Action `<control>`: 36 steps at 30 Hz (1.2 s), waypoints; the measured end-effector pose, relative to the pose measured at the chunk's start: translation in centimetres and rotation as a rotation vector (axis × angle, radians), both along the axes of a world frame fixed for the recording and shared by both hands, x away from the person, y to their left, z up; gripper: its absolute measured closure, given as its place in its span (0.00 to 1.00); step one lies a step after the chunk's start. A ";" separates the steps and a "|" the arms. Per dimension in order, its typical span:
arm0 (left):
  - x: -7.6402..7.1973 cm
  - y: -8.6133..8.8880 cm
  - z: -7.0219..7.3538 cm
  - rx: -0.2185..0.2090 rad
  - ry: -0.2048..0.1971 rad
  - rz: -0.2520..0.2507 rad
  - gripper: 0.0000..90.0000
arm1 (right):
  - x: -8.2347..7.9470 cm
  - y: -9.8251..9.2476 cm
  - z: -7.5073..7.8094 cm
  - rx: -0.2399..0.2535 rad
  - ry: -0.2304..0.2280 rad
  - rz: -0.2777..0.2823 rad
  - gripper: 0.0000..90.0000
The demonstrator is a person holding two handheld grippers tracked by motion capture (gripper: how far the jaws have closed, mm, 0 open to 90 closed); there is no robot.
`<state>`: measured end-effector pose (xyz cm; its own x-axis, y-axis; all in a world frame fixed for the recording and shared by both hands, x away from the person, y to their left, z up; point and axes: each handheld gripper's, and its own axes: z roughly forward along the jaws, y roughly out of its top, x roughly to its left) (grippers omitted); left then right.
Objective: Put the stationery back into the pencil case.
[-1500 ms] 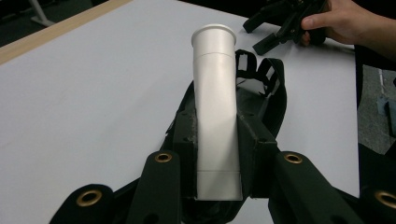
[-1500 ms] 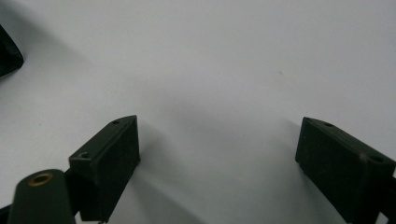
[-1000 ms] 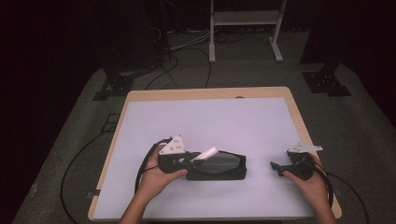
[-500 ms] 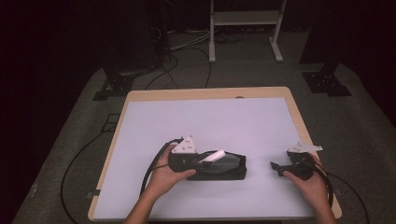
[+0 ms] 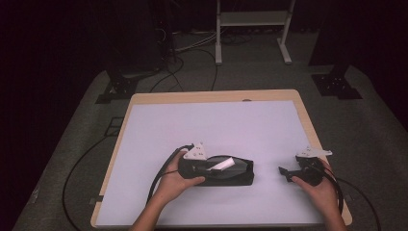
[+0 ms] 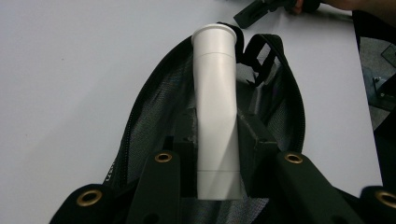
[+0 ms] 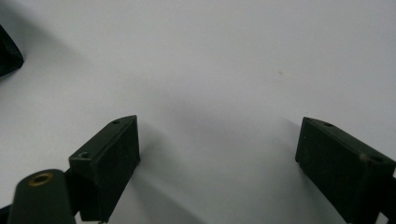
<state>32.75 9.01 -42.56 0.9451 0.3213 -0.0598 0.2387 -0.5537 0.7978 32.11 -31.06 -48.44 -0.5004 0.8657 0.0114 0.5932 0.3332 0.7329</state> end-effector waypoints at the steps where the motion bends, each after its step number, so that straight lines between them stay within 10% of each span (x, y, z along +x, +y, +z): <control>1: 0.0 0.0 -0.1 0.000 0.002 0.000 0.79 | 0.0 0.0 0.0 0.000 0.000 0.000 0.14; 22: -0.3 1.0 1.0 -0.036 -0.012 0.023 0.81 | 0.0 0.0 0.0 0.000 -0.001 0.000 0.14; 36: -0.4 3.7 2.7 -0.042 -0.029 0.120 0.58 | 0.0 0.0 0.0 0.001 -0.001 -0.001 0.14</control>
<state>32.40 12.69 -39.90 0.9014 0.4301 -0.0489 0.2778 -0.4882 0.8274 32.09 -31.05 -48.45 -0.4996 0.8662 0.0116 0.5926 0.3320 0.7340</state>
